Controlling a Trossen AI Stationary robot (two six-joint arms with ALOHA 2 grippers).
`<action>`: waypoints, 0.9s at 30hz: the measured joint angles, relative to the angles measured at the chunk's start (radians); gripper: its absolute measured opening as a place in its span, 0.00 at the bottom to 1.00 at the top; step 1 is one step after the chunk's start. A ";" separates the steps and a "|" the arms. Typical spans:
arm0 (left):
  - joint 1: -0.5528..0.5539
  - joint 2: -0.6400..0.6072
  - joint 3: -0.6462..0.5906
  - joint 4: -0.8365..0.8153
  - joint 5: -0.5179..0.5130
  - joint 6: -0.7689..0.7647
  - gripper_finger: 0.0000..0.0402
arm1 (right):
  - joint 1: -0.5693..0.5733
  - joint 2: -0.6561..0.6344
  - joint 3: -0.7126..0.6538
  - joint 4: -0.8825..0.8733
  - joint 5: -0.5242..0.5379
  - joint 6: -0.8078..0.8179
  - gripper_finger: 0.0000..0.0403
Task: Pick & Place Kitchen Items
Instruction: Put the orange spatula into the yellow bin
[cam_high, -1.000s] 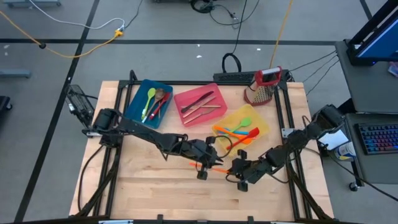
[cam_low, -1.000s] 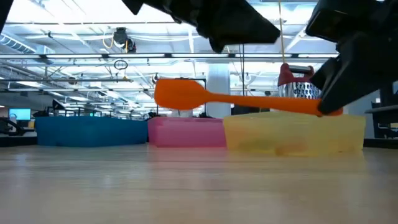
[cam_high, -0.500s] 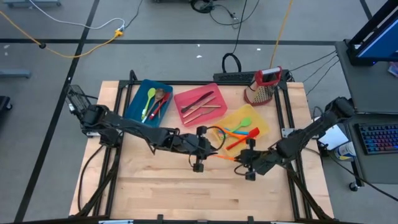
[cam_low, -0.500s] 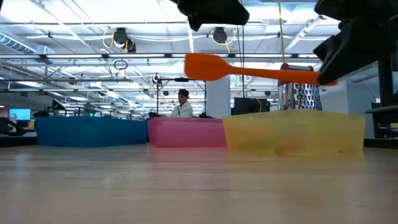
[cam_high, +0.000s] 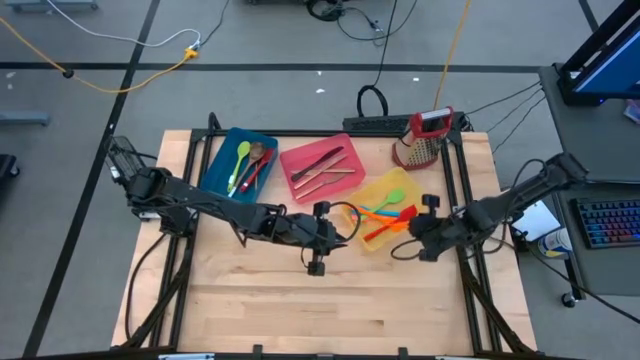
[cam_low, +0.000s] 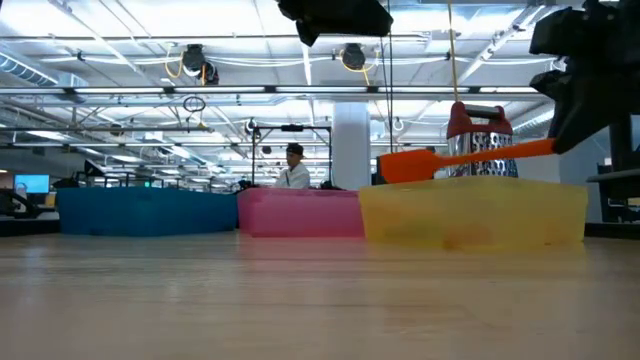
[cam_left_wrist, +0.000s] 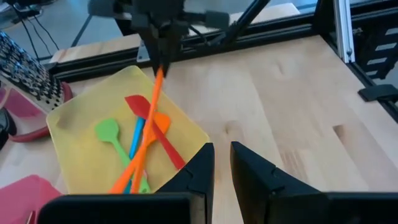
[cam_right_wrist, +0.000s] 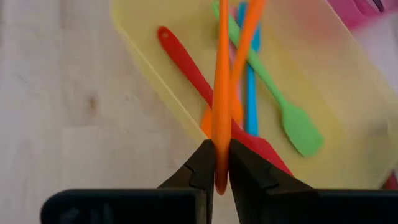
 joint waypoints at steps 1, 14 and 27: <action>0.000 0.000 0.000 -0.006 0.000 0.000 0.14 | -0.005 -0.015 0.000 -0.023 -0.001 0.000 0.07; 0.000 0.000 0.000 -0.007 0.000 0.004 0.14 | -0.122 -0.031 0.000 -0.111 -0.033 0.014 0.06; 0.000 0.000 0.000 -0.006 0.000 0.005 0.14 | -0.345 0.159 0.000 -0.022 -0.081 -0.041 0.07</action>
